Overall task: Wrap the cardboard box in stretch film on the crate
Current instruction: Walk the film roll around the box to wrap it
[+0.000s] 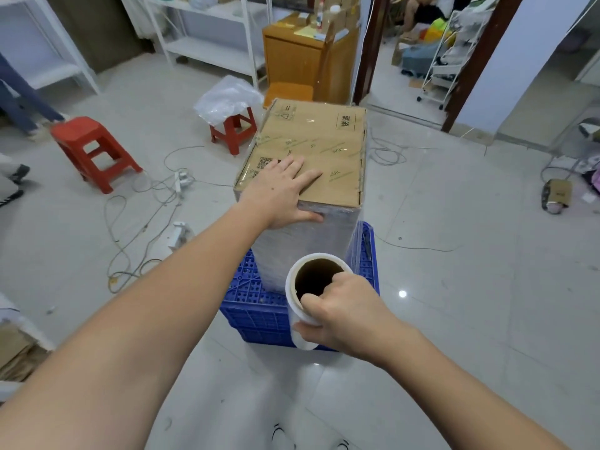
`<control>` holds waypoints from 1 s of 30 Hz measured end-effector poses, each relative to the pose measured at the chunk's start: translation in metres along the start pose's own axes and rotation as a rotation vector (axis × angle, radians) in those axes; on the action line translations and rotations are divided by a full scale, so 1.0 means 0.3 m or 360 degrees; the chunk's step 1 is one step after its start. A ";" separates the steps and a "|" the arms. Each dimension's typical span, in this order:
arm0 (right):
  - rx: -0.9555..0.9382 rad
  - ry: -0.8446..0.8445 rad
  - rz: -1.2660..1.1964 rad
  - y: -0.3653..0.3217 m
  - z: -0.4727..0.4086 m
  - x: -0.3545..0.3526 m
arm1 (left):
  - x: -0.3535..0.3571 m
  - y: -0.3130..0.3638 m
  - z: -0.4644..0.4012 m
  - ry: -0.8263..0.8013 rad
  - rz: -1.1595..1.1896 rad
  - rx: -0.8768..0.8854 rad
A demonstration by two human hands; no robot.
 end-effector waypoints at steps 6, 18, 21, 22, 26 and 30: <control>-0.0054 0.0016 -0.0046 -0.021 -0.034 0.029 | -0.001 0.006 0.005 0.0006 -0.0008 -0.0008; -0.0032 0.0014 0.0011 -0.041 -0.020 0.072 | 0.005 0.000 0.015 0.0026 0.0008 0.0003; 0.0017 0.0018 0.0015 -0.059 -0.045 0.067 | 0.006 -0.011 0.017 0.0043 0.0027 0.0025; 0.0025 0.0006 0.0028 -0.065 -0.057 0.068 | 0.008 -0.017 0.016 0.0052 0.0051 0.0033; 0.0112 -0.0022 0.0107 -0.085 -0.090 0.059 | 0.015 -0.041 0.003 0.0044 0.0125 0.0058; 0.0472 0.0004 0.0042 -0.076 -0.134 0.016 | -0.020 -0.083 -0.029 -0.0079 0.0179 0.0284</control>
Point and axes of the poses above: each hand's wrist, its own z-axis away from the middle knuckle, its own x-axis out of the palm, y = z × x, the point moved 4 cm from there along -z, towards the middle knuckle, and after that the axes turned 14 degrees about z, right-handed, at the moved point
